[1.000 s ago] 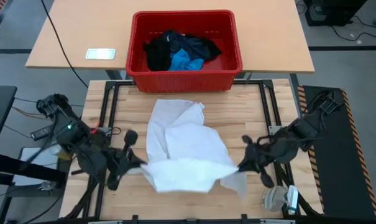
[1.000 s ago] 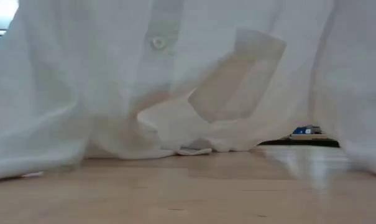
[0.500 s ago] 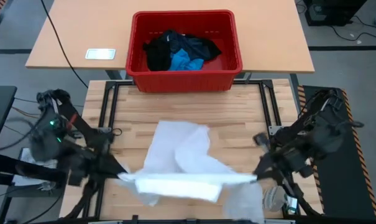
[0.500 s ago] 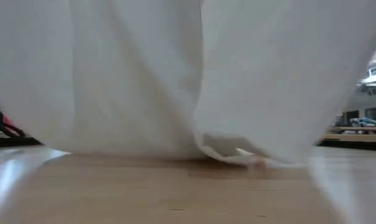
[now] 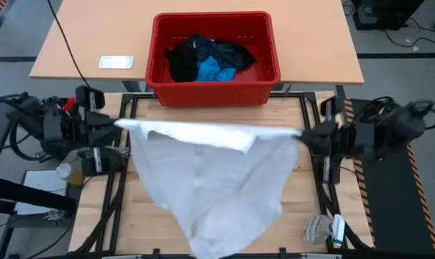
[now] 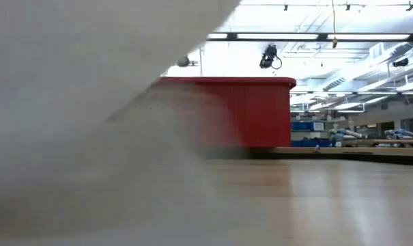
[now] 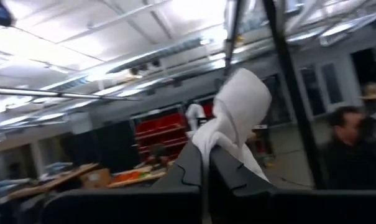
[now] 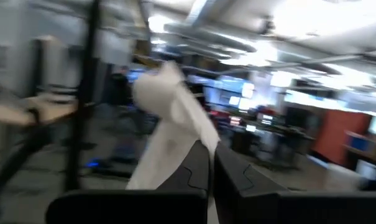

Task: Fold laundry
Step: Fold the white polo

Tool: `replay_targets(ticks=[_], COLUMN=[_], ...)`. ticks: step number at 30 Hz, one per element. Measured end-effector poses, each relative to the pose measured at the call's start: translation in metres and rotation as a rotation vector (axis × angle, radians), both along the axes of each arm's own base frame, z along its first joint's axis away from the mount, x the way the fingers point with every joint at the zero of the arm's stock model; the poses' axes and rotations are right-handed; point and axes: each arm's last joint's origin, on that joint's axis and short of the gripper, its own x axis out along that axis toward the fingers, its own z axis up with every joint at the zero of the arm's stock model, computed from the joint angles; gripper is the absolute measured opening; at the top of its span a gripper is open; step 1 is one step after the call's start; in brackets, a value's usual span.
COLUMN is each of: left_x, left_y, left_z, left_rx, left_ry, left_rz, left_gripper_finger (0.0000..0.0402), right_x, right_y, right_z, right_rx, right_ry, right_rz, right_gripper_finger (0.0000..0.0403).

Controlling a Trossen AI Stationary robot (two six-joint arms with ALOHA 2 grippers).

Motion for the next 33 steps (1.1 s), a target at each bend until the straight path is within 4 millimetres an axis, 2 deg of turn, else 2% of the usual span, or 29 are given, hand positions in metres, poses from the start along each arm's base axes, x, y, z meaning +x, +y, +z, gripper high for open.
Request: replay_targets(ticks=[4,7,10,13,19,24,27,30,33], left_x=[-0.009,-0.009,-0.008,-0.011,-0.012,-0.004,0.003,0.013,0.024], left_y=[0.018,0.026,0.037,0.047,0.055,0.053,0.05,0.043,0.024], left_z=[0.019,0.029,0.037,0.042,0.052,0.056,0.056,0.056,0.05], left_rx=[-0.058,-0.073,-0.101,-0.108,-0.038,0.193,0.263,0.282,0.243], left_ry=[-0.047,-0.038,-0.02,-0.022,-0.039,-0.039,-0.021,-0.033,-0.054], left_rz=[0.072,0.159,0.275,0.333,0.377,0.454,0.493,0.471,0.258], left_gripper_finger=[0.0005,0.0005,0.0005,0.0005,0.0005,0.0005,0.0005,0.0005,0.0005], right_x=[-0.007,-0.008,-0.004,0.008,0.031,0.047,0.056,0.06,0.058], right_y=[-0.011,-0.02,-0.029,-0.041,-0.06,-0.069,-0.068,-0.057,-0.036], right_z=[0.011,0.018,0.02,0.018,0.017,0.019,0.017,0.016,0.01], right_rx=[0.037,0.044,-0.047,-0.128,-0.222,-0.296,-0.365,-0.412,-0.355], right_ry=[-0.025,-0.052,-0.023,0.015,0.042,0.051,0.075,0.072,0.089], right_rz=[-0.149,-0.252,-0.374,-0.5,-0.684,-0.835,-0.867,-0.818,-0.705], right_gripper_finger=[0.0012,0.0012,0.0012,0.0012,0.0011,0.001,0.001,0.0011,0.0011])
